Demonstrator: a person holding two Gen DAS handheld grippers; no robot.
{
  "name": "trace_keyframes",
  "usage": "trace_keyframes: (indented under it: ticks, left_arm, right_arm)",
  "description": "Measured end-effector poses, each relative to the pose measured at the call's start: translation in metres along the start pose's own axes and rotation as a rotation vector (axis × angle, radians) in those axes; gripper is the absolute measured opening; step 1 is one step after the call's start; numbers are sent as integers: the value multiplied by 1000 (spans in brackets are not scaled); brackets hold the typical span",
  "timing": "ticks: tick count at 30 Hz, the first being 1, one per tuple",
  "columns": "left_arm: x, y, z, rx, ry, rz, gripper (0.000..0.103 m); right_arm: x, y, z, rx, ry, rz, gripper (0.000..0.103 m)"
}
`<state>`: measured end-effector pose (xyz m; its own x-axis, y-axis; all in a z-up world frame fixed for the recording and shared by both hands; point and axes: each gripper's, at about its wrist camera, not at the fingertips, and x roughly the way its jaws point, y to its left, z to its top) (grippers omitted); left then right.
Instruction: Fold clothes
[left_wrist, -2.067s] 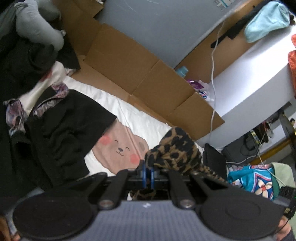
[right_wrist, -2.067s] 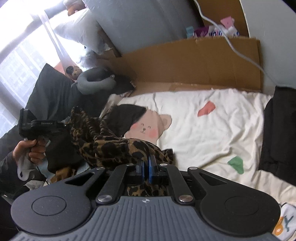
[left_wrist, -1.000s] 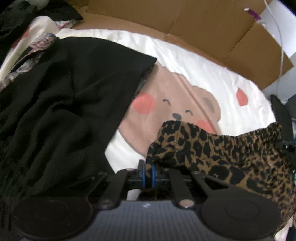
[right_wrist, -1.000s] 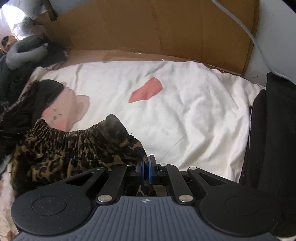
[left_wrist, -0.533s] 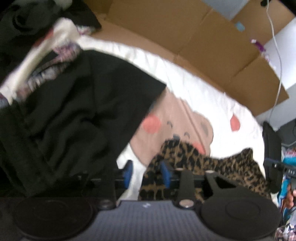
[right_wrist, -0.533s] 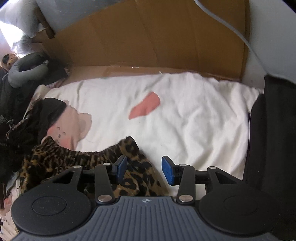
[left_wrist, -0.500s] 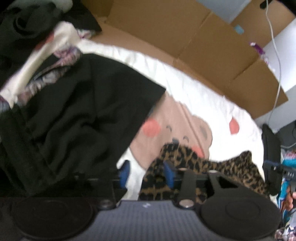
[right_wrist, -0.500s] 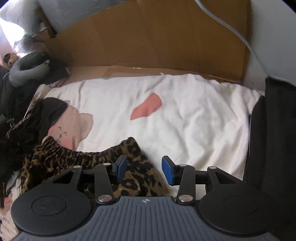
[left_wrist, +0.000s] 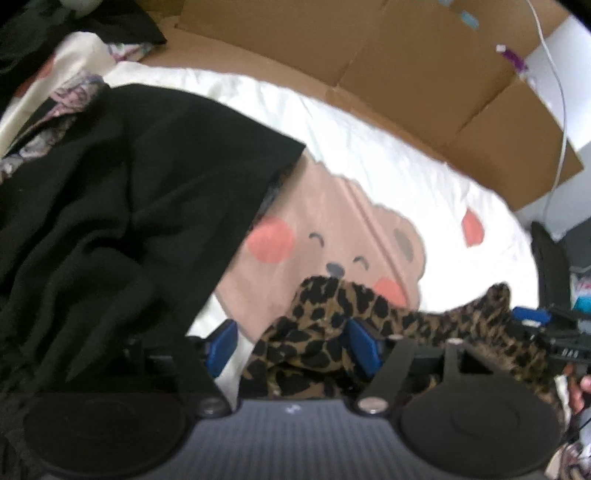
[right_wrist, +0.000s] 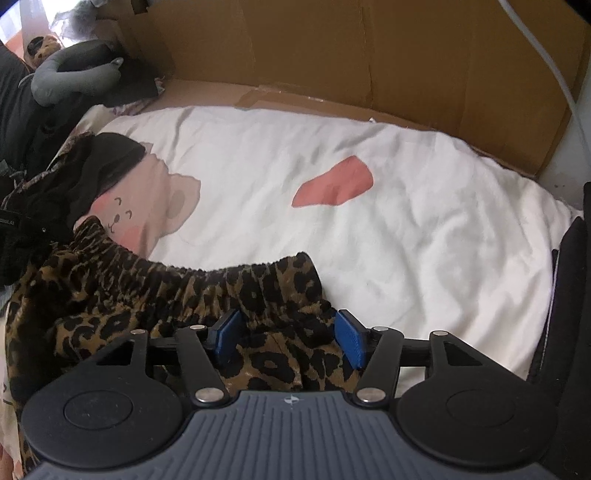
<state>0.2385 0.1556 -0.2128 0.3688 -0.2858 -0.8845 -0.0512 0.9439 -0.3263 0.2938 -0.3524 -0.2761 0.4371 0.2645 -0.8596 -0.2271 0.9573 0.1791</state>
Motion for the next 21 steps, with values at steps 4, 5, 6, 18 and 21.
trace_keyframes:
  ticks: [4, 5, 6, 18, 21]
  left_arm:
    - [7, -3, -10, 79, 25, 40, 75]
    - [7, -6, -13, 102, 28, 53, 77]
    - [7, -8, -15, 122, 34, 67, 77]
    - [-6, -17, -24, 137, 13, 60, 34]
    - [-16, -25, -24, 189, -1, 83, 9]
  right_arm:
    - [8, -4, -4, -1, 23, -22, 63]
    - [10, -5, -5, -3, 28, -30, 63]
    - [11, -5, -5, -6, 31, -38, 63]
    - [14, 4, -8, -14, 41, -61, 25]
    - [3, 4, -9, -15, 14, -95, 5]
